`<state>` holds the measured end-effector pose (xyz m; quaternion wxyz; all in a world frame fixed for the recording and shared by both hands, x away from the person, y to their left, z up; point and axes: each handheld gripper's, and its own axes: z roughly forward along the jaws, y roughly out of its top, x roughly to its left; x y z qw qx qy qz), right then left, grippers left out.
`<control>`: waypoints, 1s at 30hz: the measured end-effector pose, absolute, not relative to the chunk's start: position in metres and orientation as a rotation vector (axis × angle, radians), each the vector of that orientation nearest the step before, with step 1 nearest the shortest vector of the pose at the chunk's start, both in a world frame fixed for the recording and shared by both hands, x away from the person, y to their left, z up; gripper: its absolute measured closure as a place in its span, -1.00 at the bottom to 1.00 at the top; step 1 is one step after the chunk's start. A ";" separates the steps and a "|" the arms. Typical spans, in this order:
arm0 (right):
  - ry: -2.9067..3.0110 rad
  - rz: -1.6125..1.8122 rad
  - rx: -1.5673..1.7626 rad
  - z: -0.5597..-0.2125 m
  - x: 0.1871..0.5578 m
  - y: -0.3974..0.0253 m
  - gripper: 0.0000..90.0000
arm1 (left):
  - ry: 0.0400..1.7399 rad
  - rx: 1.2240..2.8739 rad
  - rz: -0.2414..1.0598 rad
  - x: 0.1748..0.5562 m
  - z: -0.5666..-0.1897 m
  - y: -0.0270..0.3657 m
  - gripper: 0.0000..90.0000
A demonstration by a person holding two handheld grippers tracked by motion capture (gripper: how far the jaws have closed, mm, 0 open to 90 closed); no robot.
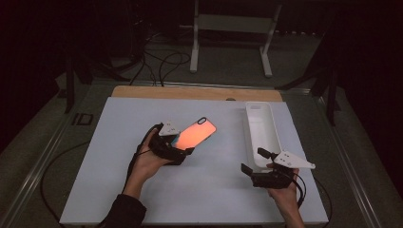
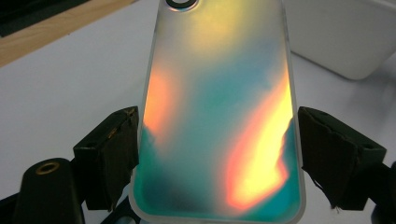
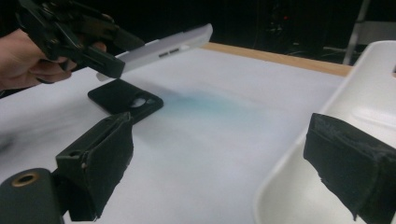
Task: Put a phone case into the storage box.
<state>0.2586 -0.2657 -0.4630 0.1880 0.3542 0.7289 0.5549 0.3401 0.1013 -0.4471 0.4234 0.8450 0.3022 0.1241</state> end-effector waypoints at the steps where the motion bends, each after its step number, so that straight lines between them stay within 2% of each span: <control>1: 2.060 1.567 0.998 -0.462 0.261 -0.262 -0.81 | 0.758 2.109 0.318 0.338 -0.446 0.102 -0.62; 14: 2.132 1.602 1.014 -0.443 0.286 -0.234 -0.81 | 0.711 2.063 0.382 0.306 -0.442 0.100 -0.62; 30: 2.189 1.643 1.038 -0.434 0.302 -0.210 -0.81 | 0.621 2.065 0.381 0.291 -0.440 0.081 -0.62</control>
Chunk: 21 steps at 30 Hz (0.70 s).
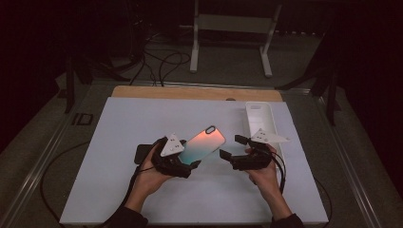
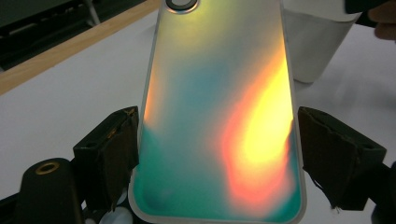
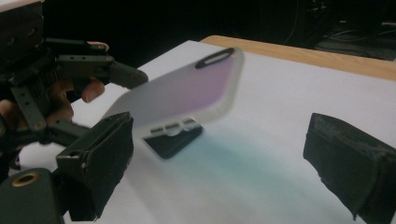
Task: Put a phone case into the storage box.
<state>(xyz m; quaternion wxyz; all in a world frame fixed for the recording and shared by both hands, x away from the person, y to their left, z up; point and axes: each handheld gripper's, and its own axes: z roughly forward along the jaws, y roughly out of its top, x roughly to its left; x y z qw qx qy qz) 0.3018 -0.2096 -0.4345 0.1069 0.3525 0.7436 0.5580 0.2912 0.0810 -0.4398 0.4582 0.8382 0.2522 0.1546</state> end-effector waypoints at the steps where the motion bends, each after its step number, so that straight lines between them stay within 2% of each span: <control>1: 2.213 1.651 1.048 -0.433 0.304 -0.204 -0.79 | 0.616 2.062 0.384 0.291 -0.440 0.079 -0.62; 5: 2.238 1.669 1.107 -0.432 0.308 -0.197 -0.61 | 0.598 2.052 0.384 0.289 -0.440 0.073 -0.63; 9: 2.258 1.695 1.157 -0.432 0.311 -0.193 -0.26 | 0.592 2.046 0.385 0.288 -0.441 0.070 -0.63; 17: 2.281 1.758 1.213 -0.432 0.313 -0.188 0.27 | 0.600 2.040 0.395 0.287 -0.442 0.067 -0.63; 21: 2.289 1.797 1.201 -0.429 0.313 -0.183 0.60 | 0.594 2.059 0.398 0.287 -0.445 0.062 -0.62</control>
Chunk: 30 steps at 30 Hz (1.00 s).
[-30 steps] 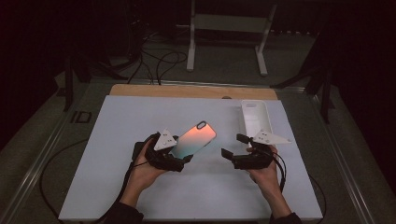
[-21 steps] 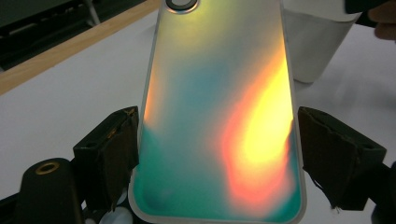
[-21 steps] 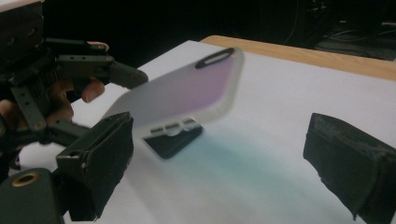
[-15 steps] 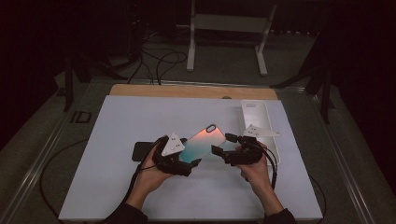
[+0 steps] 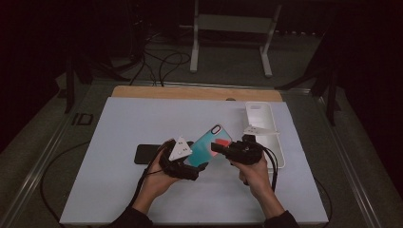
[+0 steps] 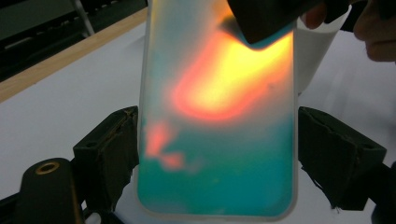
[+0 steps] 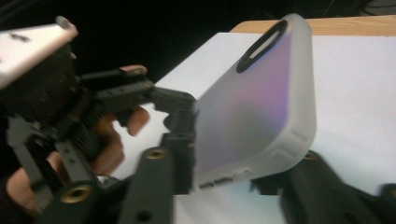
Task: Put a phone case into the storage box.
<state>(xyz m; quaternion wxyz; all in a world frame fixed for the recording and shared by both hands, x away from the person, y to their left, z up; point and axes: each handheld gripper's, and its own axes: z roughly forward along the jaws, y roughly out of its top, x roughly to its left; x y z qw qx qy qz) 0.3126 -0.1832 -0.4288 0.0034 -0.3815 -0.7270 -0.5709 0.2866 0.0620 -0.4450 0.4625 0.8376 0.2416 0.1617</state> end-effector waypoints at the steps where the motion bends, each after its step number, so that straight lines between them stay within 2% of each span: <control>1: -2.267 -1.793 -1.189 -0.428 0.312 -0.182 0.67 | 0.591 2.063 0.400 0.286 -0.446 0.061 -0.62; 4: -2.222 -1.798 -1.175 -0.428 0.312 -0.180 0.78 | 0.593 2.072 0.405 0.286 -0.446 0.060 -0.62; 16: -2.244 -1.816 -1.149 -0.421 0.307 -0.174 0.82 | 0.583 2.072 0.413 0.284 -0.445 0.060 -0.63; 19: -2.243 -1.821 -1.144 -0.420 0.307 -0.174 0.83 | 0.583 2.066 0.400 0.285 -0.445 0.061 -0.62; 20: -2.250 -1.828 -1.136 -0.419 0.307 -0.175 0.83 | 0.583 2.058 0.391 0.285 -0.445 0.063 -0.55; 30: -2.279 -1.850 -1.137 -0.416 0.305 -0.181 0.92 | 0.608 2.028 0.318 0.290 -0.443 0.073 -0.57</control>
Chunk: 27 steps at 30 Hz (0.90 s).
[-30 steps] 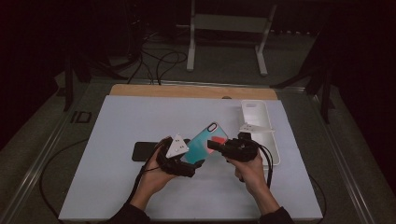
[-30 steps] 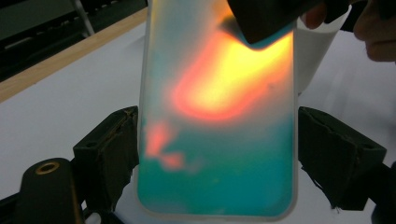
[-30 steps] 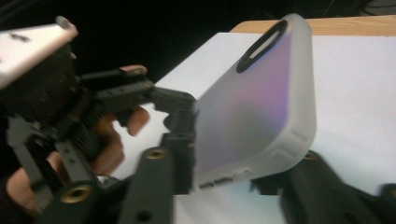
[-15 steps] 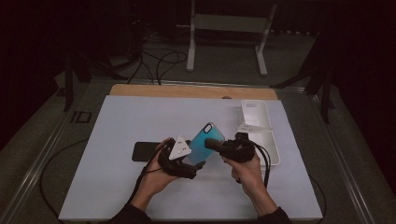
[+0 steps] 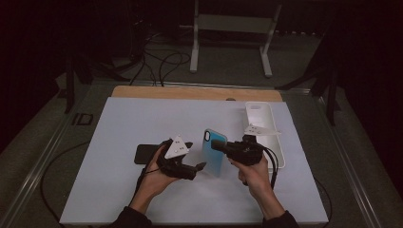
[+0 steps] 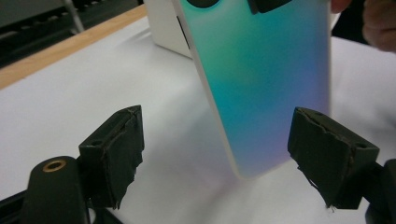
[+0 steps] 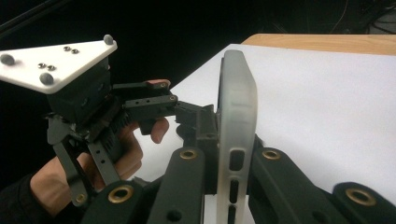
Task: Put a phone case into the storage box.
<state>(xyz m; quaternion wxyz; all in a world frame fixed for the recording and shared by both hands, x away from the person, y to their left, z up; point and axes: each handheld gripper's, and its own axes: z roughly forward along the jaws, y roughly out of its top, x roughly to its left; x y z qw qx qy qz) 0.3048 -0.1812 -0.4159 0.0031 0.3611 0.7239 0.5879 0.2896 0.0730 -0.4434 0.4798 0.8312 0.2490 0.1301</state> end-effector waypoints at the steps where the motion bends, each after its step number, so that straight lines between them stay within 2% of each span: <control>1: 2.268 1.839 1.129 -0.416 0.305 -0.182 0.92 | 0.606 2.025 0.301 0.290 -0.444 0.074 -0.57; 14: 2.258 1.938 1.035 -0.410 0.300 -0.189 0.92 | 0.554 2.023 0.131 0.290 -0.450 0.070 -0.54; 27: 2.261 2.131 0.840 -0.405 0.295 -0.185 0.92 | 0.444 1.949 -0.046 0.289 -0.450 0.069 -0.15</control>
